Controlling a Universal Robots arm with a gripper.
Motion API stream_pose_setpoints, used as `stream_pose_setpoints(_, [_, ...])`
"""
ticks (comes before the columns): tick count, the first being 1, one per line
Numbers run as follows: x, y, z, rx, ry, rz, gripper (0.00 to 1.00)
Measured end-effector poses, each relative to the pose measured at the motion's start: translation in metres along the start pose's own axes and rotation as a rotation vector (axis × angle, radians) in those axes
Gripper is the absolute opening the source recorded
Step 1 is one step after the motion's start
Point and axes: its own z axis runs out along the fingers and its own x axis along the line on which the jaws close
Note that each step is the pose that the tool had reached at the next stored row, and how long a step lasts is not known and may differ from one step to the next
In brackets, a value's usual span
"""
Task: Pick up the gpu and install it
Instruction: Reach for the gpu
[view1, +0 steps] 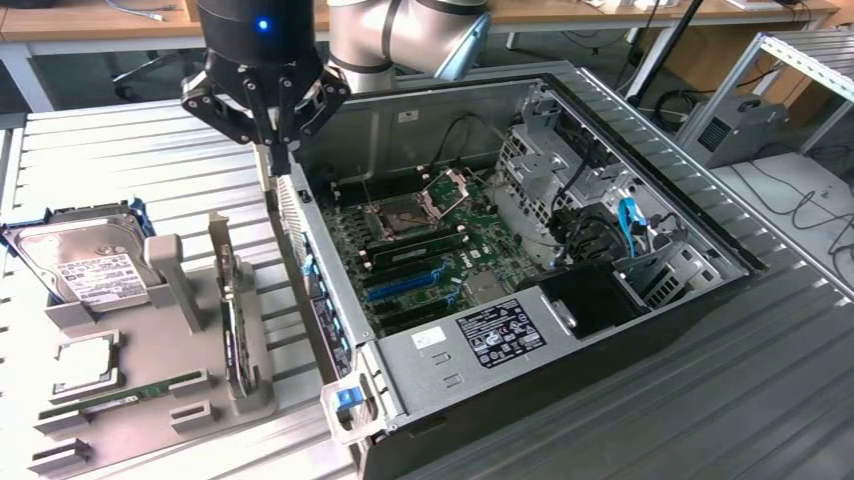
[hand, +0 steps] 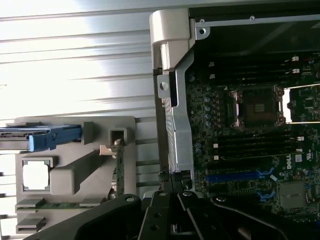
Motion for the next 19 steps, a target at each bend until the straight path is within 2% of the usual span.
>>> stream_pose_setpoints(19, [0.005, -0.0005, 0.0015, 0.0001, 0.0001, 0.0, 0.11])
